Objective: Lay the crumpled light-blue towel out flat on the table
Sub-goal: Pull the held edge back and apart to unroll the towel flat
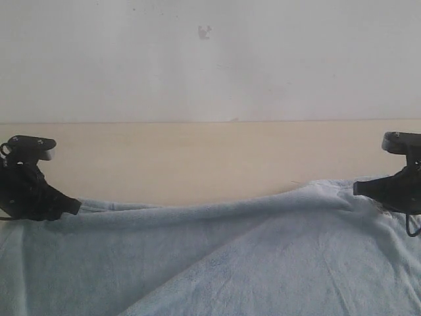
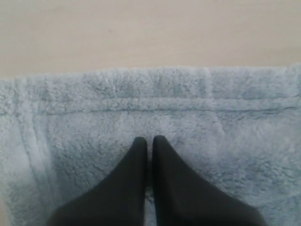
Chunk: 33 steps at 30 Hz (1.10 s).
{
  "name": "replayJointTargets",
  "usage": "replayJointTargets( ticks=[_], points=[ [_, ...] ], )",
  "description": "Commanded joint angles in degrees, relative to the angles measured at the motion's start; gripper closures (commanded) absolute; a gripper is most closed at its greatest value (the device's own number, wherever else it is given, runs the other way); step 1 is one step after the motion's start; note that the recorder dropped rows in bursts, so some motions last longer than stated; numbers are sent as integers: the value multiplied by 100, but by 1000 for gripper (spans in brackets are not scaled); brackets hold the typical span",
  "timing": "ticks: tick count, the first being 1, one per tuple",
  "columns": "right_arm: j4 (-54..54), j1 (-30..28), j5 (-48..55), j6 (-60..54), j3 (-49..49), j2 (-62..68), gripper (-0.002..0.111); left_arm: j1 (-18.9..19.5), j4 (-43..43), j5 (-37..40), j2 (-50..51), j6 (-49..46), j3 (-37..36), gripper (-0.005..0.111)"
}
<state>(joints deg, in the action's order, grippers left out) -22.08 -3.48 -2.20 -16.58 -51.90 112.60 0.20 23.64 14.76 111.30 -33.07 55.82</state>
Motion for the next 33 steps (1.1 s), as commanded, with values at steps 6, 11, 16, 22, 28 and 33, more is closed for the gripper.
replayJointTargets(
  ticks=[6, 11, 16, 22, 28, 33],
  points=[
    [38, -65, -438, -435, -19, 33, 108, 21, -164, -812, 310, 3, 23, 103],
    [38, -65, -587, -724, -28, 522, 108, 21, -274, -1148, 588, 3, 23, 103],
    [38, -219, -685, -738, -438, 921, 108, 21, -609, -1366, 693, 3, 290, 103],
    [0, -797, 796, -687, -1342, 1201, 108, 21, -609, -1003, 741, 3, 825, 103],
    [-157, -782, 771, -515, -1342, 814, 108, 21, -568, -1108, 546, 134, 829, 103],
    [-174, -782, 677, -131, -1342, 519, 108, 21, -398, -1326, 520, 354, 829, 103]
  ],
)
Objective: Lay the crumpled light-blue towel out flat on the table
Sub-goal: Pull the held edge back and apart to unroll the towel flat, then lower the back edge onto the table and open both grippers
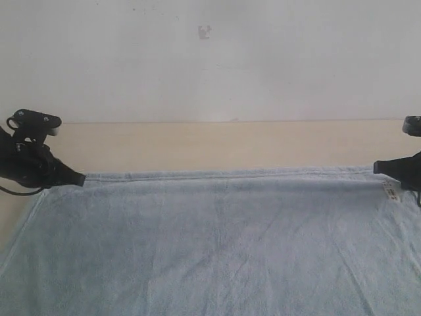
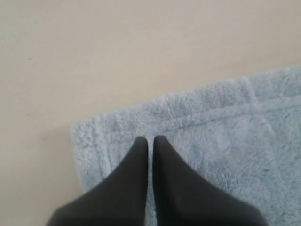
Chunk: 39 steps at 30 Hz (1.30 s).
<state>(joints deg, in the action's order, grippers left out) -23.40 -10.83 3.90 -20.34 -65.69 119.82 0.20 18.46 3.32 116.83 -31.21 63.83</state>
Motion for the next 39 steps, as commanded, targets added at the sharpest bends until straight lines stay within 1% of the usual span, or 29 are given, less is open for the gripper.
replayJointTargets(
  ticks=[1, 10, 14, 18, 23, 27, 30, 32, 34, 37, 39],
  points=[
    [-42, -47, 67, 244, 37, -203, 108, 21, 120, -211, 28, 168, 28, 103],
    [-42, -47, 212, -255, -93, 217, 108, 21, 120, -649, 633, 168, 67, 103],
    [-42, -47, 369, -279, -363, 380, 108, 21, 120, -546, 874, 168, 333, 103],
    [-42, -47, 589, -474, -733, 626, 108, 21, 120, -253, 1177, 168, 840, 103],
    [-42, -47, 1210, -793, -1310, 908, 108, 21, 120, 103, 1514, 168, 1596, 103],
    [-52, -47, 1328, -835, -1762, 957, 108, 21, 96, 219, 1574, 157, 2000, 103],
    [-158, -47, 1918, -825, -2148, 906, 108, 21, 96, 438, 1559, 72, 2287, 103],
    [-173, -47, 2338, -811, -2309, 831, 108, 21, 96, 771, 1452, 72, 2379, 103],
    [-173, -47, 2528, -811, -2290, 683, 108, 10, 96, 986, 1281, 72, 2379, 103],
    [-156, -47, 2853, -811, -2290, 504, 108, 0, 131, 1184, 964, 72, 2315, 103],
    [-156, -47, 3145, -716, -2290, 437, 108, -12, 310, 1279, 748, 72, 2171, 103]
  ],
)
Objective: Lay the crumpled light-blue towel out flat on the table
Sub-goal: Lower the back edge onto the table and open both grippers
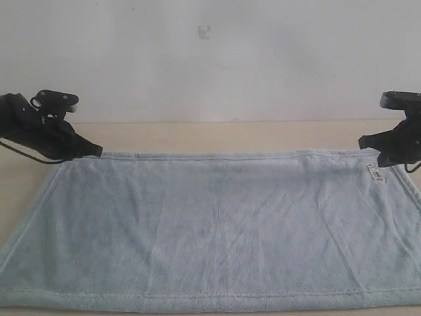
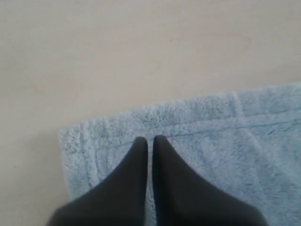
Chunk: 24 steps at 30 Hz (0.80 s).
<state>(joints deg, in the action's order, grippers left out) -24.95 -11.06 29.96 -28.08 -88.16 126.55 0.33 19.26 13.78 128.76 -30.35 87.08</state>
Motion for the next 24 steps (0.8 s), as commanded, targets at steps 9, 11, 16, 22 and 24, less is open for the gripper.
replayJointTargets(
  ticks=[9, 11, 16, 22, 24],
  points=[
    [22, -25, 1017, 393, -43, -23, 108, -33, 384, 147, -517, -150, -1136, 103],
    [34, -25, 962, 287, -43, -10, 108, -33, 384, -127, -506, -150, -1269, 103],
    [34, -25, 805, 200, -43, -10, 108, -25, 384, -329, -336, -150, -1262, 103],
    [83, -25, 791, 166, -43, -10, 108, -25, 384, -207, 146, -150, -1040, 103],
    [159, -25, 791, 166, -43, 28, 108, -25, 384, -229, 258, -150, -991, 103]
  ],
)
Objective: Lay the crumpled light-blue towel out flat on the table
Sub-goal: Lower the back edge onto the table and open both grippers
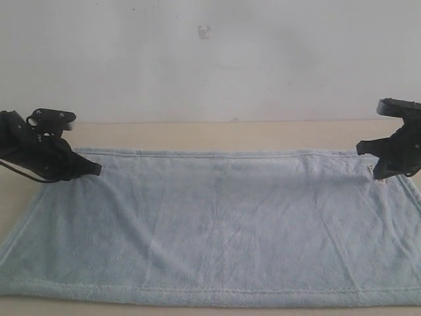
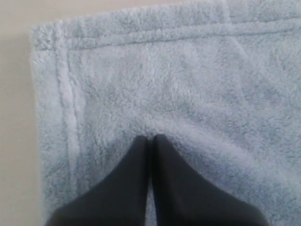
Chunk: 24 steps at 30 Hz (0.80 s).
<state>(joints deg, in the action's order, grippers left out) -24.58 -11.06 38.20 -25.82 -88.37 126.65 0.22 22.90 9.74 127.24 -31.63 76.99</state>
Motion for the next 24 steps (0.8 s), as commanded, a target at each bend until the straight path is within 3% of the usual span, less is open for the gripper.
replayJointTargets(
  ticks=[1, 15, 21, 24],
  points=[
    [140, -25, -34, -59, -22, 47, 108, -13, 20, 172, 448, -22, 36, 103],
    [141, -25, -1724, -23, -40, 213, 108, -13, 20, 125, 458, -403, 91, 103],
    [132, -25, -1175, -23, -255, -394, 108, -13, 69, 123, -246, -377, 91, 103],
    [78, -25, -546, 225, -241, -835, 108, -13, 492, 402, -815, -305, 57, 103]
  ],
)
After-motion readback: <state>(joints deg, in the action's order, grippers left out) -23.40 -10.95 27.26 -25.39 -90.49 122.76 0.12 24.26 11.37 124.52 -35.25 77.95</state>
